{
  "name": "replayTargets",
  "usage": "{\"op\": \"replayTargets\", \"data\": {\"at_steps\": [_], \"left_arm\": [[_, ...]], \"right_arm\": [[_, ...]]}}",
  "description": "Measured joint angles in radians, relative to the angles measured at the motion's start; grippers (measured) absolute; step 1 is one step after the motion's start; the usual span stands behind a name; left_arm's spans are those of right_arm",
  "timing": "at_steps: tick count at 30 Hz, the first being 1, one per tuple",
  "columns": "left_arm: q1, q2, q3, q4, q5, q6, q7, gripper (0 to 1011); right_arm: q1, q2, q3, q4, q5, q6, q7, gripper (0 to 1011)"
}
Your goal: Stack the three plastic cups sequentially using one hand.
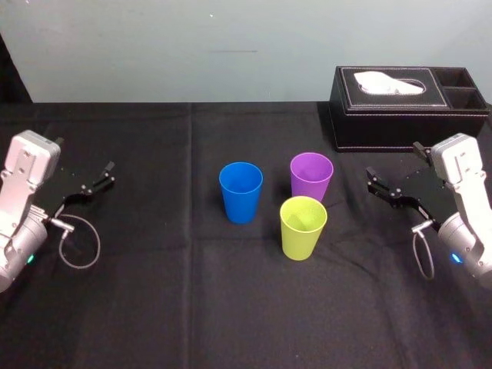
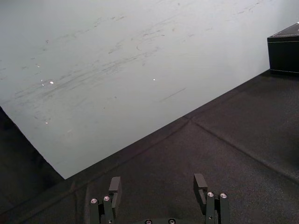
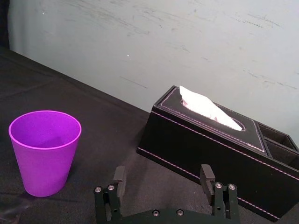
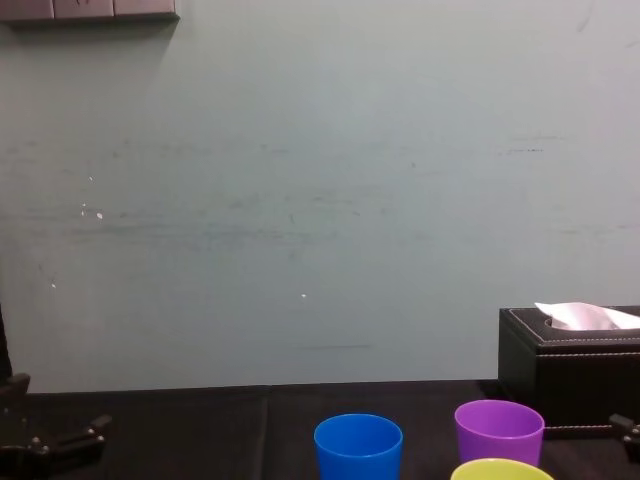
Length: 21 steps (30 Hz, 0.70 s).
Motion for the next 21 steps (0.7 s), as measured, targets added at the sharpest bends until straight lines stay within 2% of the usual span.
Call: {"op": "replayTargets", "data": {"at_steps": [16, 21], "left_arm": [[0.0, 0.0, 0.0, 0.0, 0.0, 0.0, 0.0, 1011], [0.0, 0.0, 0.0, 0.0, 0.0, 0.0, 0.0, 1011]], "right_arm": [[0.0, 0.0, 0.0, 0.0, 0.0, 0.0, 0.0, 1004], [-0.015, -0.001, 0.019, -0.012, 0.009, -0.01, 0.026, 1004]]}}
